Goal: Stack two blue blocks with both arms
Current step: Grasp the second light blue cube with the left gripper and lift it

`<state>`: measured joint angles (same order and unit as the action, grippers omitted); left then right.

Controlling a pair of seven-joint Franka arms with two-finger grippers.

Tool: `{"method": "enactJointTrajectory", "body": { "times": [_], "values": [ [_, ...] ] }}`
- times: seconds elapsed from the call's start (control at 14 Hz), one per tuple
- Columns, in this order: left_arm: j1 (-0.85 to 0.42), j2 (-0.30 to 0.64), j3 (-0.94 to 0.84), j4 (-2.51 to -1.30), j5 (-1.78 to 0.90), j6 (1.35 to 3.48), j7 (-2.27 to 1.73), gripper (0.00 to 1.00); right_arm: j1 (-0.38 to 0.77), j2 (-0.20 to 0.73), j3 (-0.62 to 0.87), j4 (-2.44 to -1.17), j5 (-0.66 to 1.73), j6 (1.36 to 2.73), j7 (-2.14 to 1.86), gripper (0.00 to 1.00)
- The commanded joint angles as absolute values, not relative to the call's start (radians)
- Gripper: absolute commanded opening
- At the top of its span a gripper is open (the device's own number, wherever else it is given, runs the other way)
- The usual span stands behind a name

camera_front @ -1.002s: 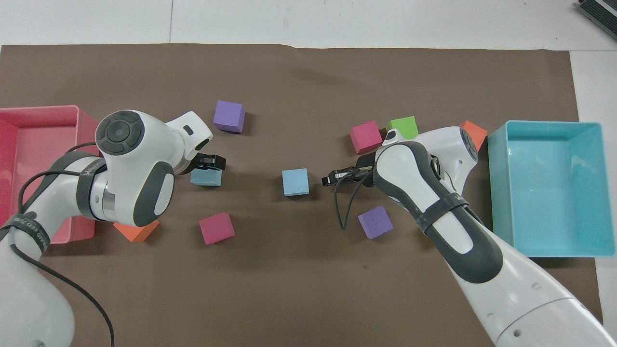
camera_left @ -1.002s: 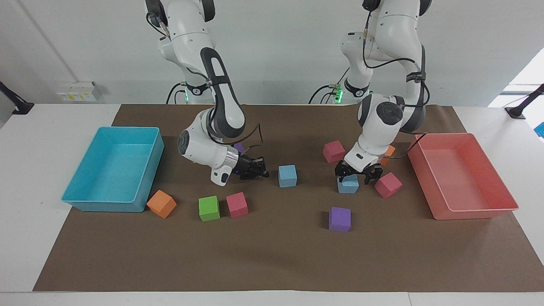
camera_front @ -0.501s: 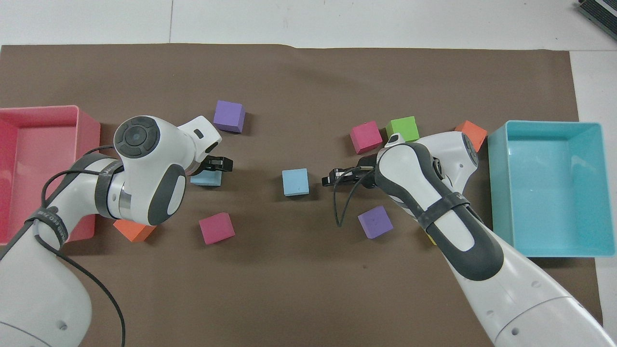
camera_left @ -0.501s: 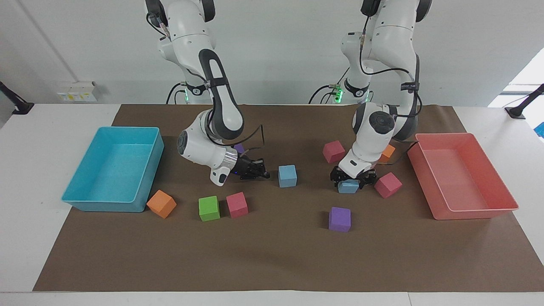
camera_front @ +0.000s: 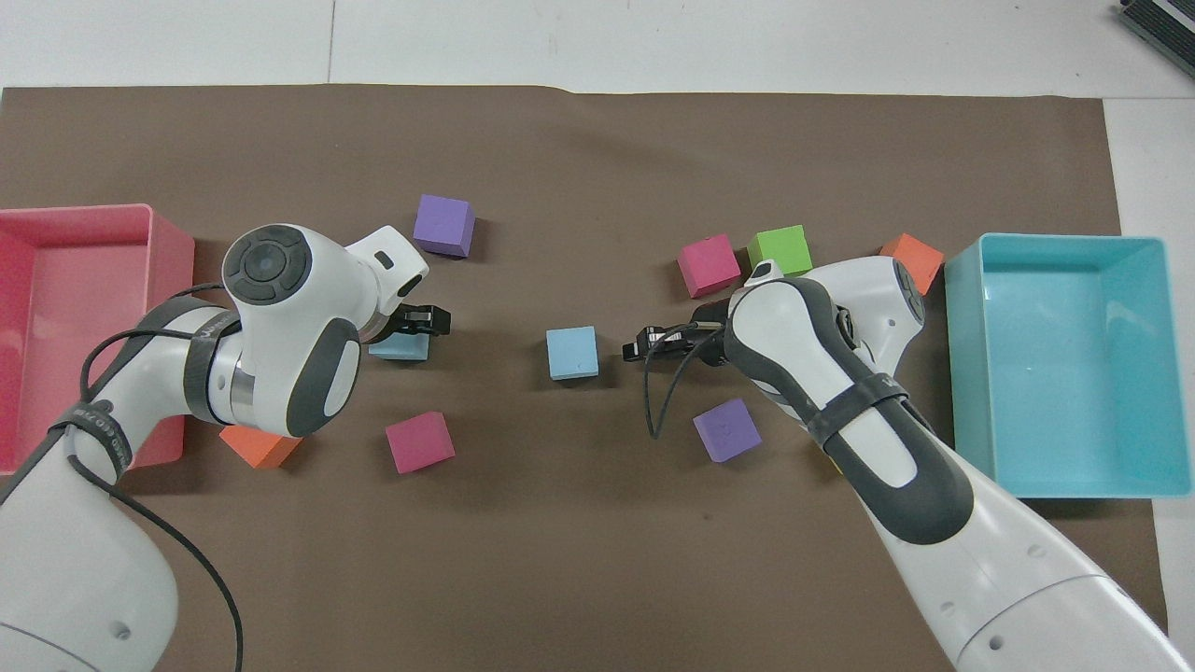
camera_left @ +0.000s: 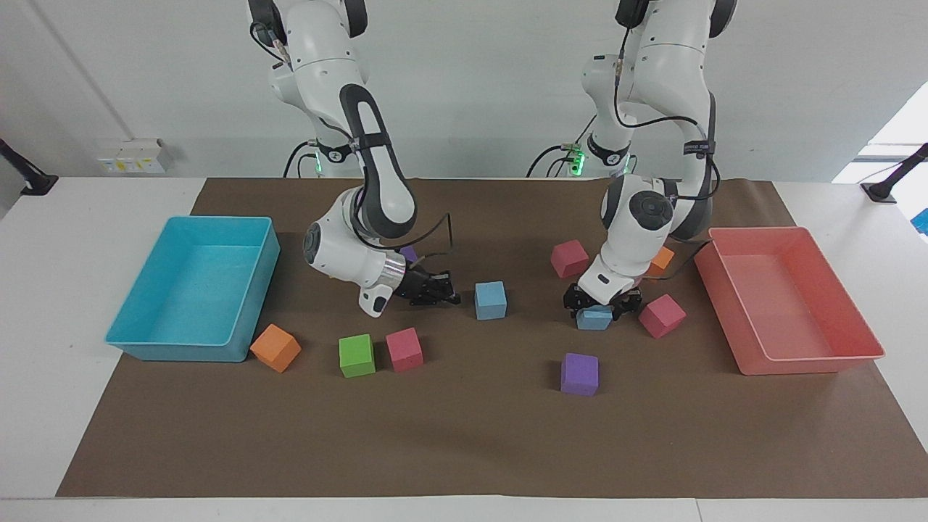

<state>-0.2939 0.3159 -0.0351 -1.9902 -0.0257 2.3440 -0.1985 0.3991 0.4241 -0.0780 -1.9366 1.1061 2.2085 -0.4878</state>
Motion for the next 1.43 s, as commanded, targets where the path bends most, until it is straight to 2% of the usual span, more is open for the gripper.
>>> {"method": "enactJointTrajectory", "body": {
  "times": [0.0,0.21,0.29,0.36,0.43,0.93,1.22,1.36],
  "values": [
    [-0.322,0.293,-0.017,-2.019,-0.02,2.324,-0.251,1.0,0.399,0.411,-0.071,-1.954,1.135,2.232,-0.48,0.0],
    [-0.322,0.293,-0.017,-2.02,-0.018,2.319,-0.258,1.0,0.399,0.411,-0.071,-1.954,1.135,2.233,-0.48,0.0],
    [-0.322,0.293,-0.015,-2.019,-0.017,2.319,-0.258,0.61,0.399,0.411,-0.071,-1.954,1.135,2.233,-0.479,0.0],
    [-0.325,0.293,-0.015,-2.019,-0.017,2.315,-0.258,0.11,0.399,0.411,-0.071,-1.954,1.135,2.233,-0.479,0.0],
    [-0.325,0.291,-0.015,-2.019,-0.017,2.29,-0.267,0.0,0.399,0.411,-0.071,-1.954,1.135,2.237,-0.479,0.0],
    [-0.327,0.285,-0.014,-1.95,-0.015,2.237,-0.275,0.0,0.4,0.411,-0.071,-1.954,1.135,2.246,-0.476,0.0],
    [-0.339,0.281,-0.014,-1.789,-0.015,2.068,-0.287,0.0,0.4,0.411,-0.071,-1.951,1.135,2.246,-0.477,0.0],
    [-0.394,0.301,-0.017,-1.706,0.024,2.025,-0.413,0.0,0.4,0.413,-0.071,-1.95,1.135,2.246,-0.476,0.0]
  ]
}}
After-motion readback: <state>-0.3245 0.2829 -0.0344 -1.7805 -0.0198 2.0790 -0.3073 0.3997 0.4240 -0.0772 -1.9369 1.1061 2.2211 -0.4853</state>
